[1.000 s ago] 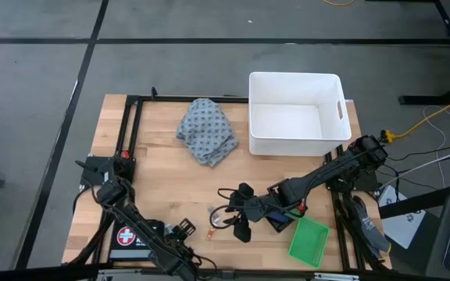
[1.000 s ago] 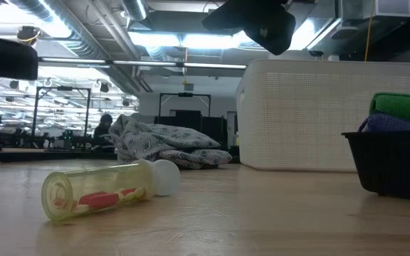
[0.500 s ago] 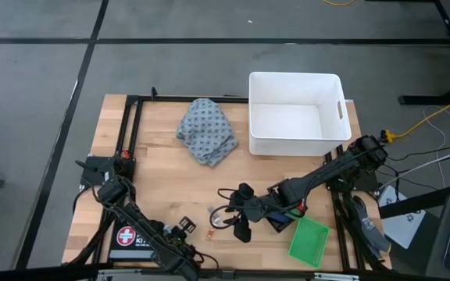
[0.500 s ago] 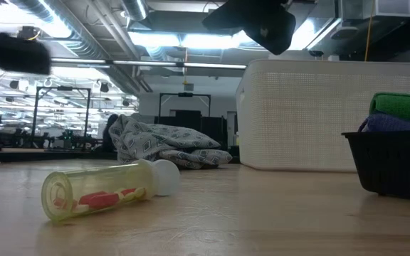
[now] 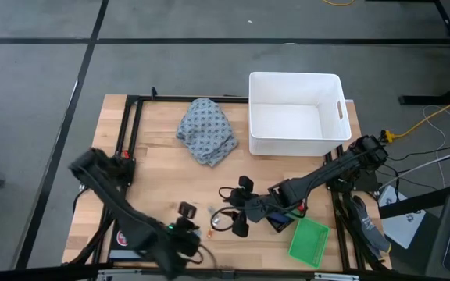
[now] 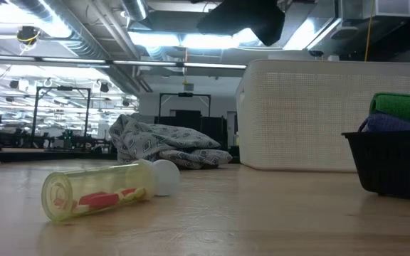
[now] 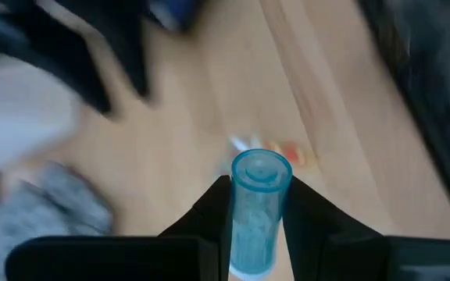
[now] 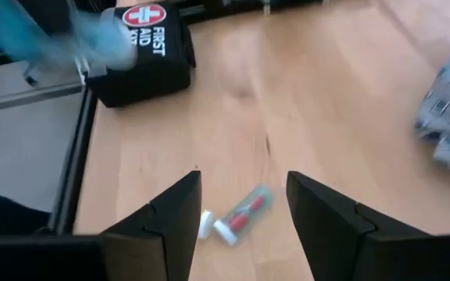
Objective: Pick & Place Medicine items
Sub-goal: Put the blue pill bottle into the green bin
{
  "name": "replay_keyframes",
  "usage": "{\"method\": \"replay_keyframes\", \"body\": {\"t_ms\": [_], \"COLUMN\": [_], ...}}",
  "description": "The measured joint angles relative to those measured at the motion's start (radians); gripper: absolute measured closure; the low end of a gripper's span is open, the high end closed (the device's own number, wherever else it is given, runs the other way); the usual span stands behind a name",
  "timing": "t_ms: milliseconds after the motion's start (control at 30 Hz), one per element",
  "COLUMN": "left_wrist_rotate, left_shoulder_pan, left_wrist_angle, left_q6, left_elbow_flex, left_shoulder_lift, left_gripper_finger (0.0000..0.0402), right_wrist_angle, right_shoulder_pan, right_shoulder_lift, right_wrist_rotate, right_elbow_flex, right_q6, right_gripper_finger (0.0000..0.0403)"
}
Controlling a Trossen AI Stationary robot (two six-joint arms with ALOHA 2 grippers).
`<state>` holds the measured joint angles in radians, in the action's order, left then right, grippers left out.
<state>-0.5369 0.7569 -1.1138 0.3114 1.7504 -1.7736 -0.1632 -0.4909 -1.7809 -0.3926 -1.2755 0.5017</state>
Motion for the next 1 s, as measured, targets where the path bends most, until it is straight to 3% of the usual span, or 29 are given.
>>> {"method": "replay_keyframes", "body": {"t_ms": [200, 367, 567, 733, 1000], "left_wrist_rotate": [-0.297, -0.352, -0.322, -0.172, -0.006], "left_shoulder_pan": [0.090, 0.121, 0.087, 0.010, -0.109], "left_wrist_angle": [0.250, 0.617, 1.023, 1.311, 1.347], "left_q6": [-0.096, -0.276, -0.465, -0.580, -0.601], "left_elbow_flex": [-0.081, -0.246, -0.451, -0.555, -0.567], "left_shoulder_lift": [0.191, 0.291, 0.360, 0.364, 0.365], "left_gripper_finger": [0.0330, 0.0329, 0.0330, 0.0327, 0.0330], "right_wrist_angle": [0.123, 0.375, 0.532, 0.537, 0.538], "right_shoulder_pan": [-0.037, -0.090, -0.137, -0.149, -0.151], "right_shoulder_lift": [0.000, 0.000, 0.000, 0.000, 0.000], "right_wrist_rotate": [-0.112, -0.183, -0.247, -0.253, -0.245], "right_elbow_flex": [0.000, 0.001, 0.001, 0.001, 0.001], "right_q6": [-0.164, -0.424, -0.609, -0.616, -0.619], "right_gripper_finger": [0.0213, 0.0213, 0.0213, 0.0213, 0.0213]}}
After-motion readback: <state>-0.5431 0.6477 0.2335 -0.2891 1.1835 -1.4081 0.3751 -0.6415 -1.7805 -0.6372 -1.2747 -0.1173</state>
